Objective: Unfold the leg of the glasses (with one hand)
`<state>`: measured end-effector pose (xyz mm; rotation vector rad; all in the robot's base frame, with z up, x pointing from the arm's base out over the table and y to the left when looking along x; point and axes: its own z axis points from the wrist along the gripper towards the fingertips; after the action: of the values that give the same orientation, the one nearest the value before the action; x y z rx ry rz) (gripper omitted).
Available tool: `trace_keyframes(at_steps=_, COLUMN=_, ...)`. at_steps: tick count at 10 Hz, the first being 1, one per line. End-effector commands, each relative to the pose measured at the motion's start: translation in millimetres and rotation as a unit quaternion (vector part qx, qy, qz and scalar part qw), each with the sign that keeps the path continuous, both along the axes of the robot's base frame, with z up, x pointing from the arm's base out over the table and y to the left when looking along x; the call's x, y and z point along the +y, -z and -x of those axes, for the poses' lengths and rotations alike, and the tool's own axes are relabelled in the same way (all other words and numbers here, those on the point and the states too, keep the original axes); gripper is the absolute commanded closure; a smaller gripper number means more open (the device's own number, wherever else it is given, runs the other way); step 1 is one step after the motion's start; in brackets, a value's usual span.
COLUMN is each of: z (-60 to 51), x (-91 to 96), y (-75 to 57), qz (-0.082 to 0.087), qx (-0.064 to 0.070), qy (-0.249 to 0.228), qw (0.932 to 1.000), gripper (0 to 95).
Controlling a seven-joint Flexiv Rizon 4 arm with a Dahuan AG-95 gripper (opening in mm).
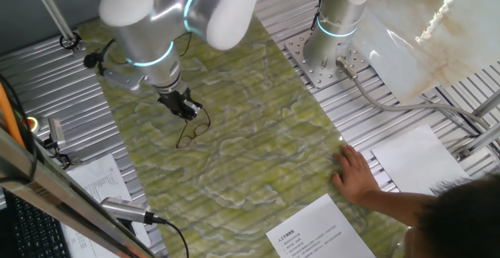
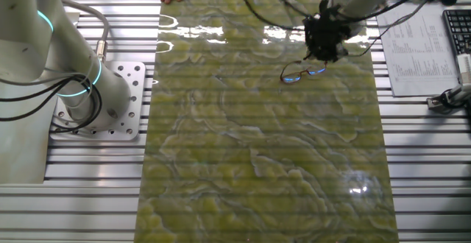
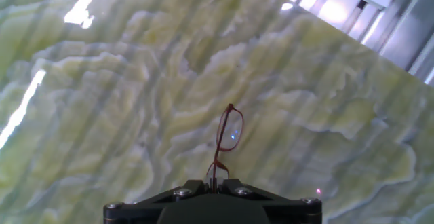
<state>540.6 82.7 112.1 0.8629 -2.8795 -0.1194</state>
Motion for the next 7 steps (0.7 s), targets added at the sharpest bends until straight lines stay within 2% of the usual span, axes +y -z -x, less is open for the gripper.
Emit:
trace_keyframes(at_steps=1, z=1.9, x=8.1, y=-1.3, qz=0.008, qx=0.007, qy=-0.004, qw=0.9999, gripper=95.0)
trace_keyframes(at_steps=3, z=4.9, x=21.1, y=-4.3, qz=0.02, qx=0.027, qy=-0.027, qw=0.9991, gripper=95.0)
trace_keyframes(at_steps=4, z=6.6, x=25.4, y=-8.1, qz=0.02, qx=0.035, qy=-0.035, qw=0.9986, gripper=95.0)
trace_keyframes(at_steps=5, z=8.5, x=29.5, y=-13.0, qz=0.028, qx=0.044, qy=-0.049, qw=0.9974, gripper=95.0)
trace_keyframes(at_steps=7, z=10.0, x=32.5, y=-16.3, qz=0.038, qx=0.048, qy=-0.065, qw=0.996, gripper=95.0)
